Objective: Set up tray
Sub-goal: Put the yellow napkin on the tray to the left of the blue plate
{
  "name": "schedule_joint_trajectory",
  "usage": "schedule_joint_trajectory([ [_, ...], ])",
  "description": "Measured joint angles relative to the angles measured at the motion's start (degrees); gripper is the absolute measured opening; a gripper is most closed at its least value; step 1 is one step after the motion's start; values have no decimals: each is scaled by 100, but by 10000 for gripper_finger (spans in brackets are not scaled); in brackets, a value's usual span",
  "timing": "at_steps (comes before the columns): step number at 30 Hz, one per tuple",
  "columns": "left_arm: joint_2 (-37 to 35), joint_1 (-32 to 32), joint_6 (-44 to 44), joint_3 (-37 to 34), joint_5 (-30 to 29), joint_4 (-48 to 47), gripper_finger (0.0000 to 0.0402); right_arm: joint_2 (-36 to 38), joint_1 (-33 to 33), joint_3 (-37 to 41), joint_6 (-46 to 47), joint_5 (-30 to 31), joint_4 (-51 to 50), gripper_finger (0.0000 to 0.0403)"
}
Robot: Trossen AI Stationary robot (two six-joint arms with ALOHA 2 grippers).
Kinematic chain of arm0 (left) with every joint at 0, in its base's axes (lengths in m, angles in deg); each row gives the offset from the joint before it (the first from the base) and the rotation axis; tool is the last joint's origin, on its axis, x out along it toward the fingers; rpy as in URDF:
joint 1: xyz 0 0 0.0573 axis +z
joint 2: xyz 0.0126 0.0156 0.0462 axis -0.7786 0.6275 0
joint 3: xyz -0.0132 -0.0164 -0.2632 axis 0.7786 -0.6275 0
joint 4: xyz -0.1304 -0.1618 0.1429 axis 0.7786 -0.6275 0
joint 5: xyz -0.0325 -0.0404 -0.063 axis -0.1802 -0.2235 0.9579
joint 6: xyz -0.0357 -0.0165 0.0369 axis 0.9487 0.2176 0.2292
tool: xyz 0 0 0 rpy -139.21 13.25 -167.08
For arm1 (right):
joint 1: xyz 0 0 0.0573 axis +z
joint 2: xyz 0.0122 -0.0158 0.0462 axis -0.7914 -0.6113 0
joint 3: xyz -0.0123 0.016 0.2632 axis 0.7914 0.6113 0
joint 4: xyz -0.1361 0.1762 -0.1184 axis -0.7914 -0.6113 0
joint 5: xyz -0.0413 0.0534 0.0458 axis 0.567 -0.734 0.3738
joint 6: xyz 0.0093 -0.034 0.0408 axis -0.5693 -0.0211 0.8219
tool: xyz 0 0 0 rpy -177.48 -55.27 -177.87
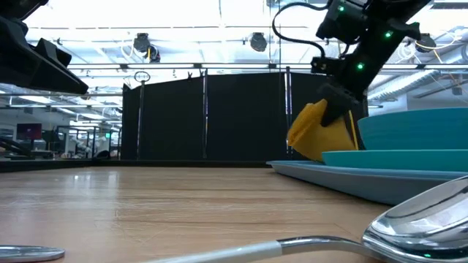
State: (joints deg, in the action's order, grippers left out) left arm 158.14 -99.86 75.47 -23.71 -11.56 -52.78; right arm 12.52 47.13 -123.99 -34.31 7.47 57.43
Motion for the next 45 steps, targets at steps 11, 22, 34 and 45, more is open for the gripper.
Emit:
schedule_joint_trajectory([
  [11,0,0,0,0,10,-9,86,-81,-75,0,-38,-975,225,33],
  [22,0,0,0,0,13,-14,86,-76,-75,0,-159,-962,549,119],
  [34,0,0,-15,0,33,-33,86,61,-33,1,-532,-1552,1173,157],
  [45,0,0,-17,0,4,-46,86,241,-439,0,101,-828,1112,122],
])
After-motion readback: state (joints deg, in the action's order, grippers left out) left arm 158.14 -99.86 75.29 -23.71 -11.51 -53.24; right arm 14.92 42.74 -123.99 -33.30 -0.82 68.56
